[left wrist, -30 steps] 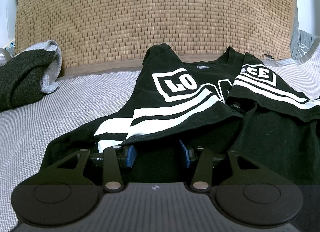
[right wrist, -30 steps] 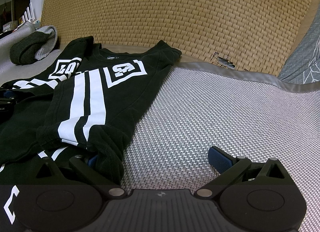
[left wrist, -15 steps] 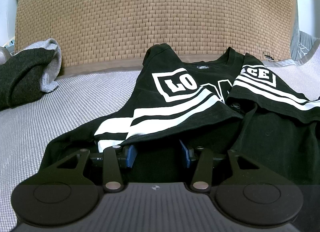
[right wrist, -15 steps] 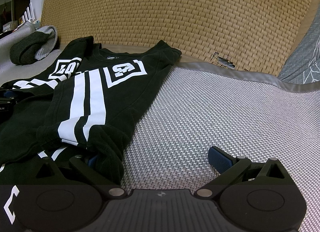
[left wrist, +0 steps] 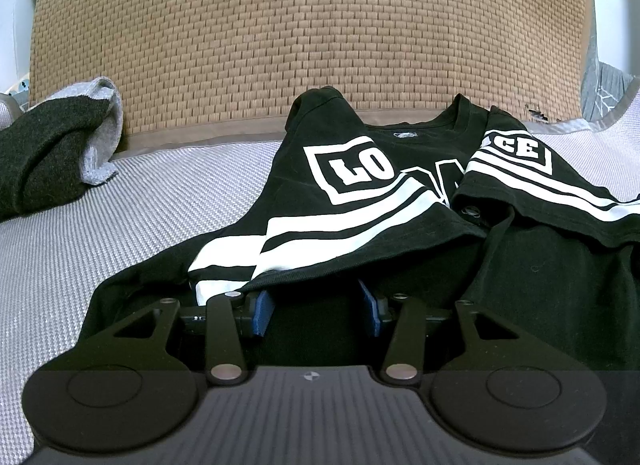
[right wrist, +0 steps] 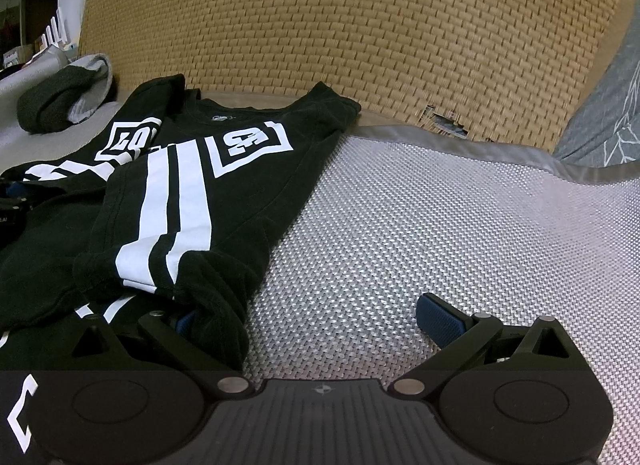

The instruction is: Fold clothes

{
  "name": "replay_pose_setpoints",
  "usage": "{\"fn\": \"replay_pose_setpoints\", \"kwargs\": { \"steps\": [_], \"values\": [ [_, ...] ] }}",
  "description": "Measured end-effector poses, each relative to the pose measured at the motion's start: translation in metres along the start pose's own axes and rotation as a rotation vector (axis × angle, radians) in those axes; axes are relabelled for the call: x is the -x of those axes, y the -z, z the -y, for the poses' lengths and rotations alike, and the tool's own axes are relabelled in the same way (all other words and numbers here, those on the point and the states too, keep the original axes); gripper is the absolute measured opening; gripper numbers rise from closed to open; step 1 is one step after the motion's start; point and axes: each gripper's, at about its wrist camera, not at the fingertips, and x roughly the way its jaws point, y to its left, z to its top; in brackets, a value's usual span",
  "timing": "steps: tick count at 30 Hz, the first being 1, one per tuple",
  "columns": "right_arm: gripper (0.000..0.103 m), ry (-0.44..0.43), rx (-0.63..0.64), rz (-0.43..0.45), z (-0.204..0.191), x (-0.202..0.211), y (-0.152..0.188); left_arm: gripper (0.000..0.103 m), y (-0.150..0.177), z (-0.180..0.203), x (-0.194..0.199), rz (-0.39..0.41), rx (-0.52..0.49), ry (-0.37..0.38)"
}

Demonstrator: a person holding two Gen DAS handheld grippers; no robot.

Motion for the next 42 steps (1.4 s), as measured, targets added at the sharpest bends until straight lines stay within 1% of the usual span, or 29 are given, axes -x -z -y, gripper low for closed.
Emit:
{"fn": "replay_pose_setpoints", "kwargs": {
  "steps": [3, 11, 22, 42],
  "values": [
    [0.103, 0.014, 0.002, 0.015, -0.0026, 0.0003, 0.0016, 0.048, 0.0002, 0.0001, -0.0005, 0.000, -0.002, -0.002],
    [0.103, 0.003, -0.006, 0.024, -0.0007, 0.0000, 0.0029, 0.048, 0.0006, -0.0002, -0.0013, -0.002, -0.007, -0.005],
    [0.103, 0.000, -0.005, 0.022, -0.0003, -0.0007, 0.0037, 0.049, 0.0004, 0.0062, -0.0007, -0.006, -0.043, -0.034],
    [0.103, 0.001, -0.006, 0.021, -0.0018, -0.0016, 0.0046, 0.050, 0.0001, 0.0076, -0.0014, -0.007, -0.045, -0.037]
  ]
}}
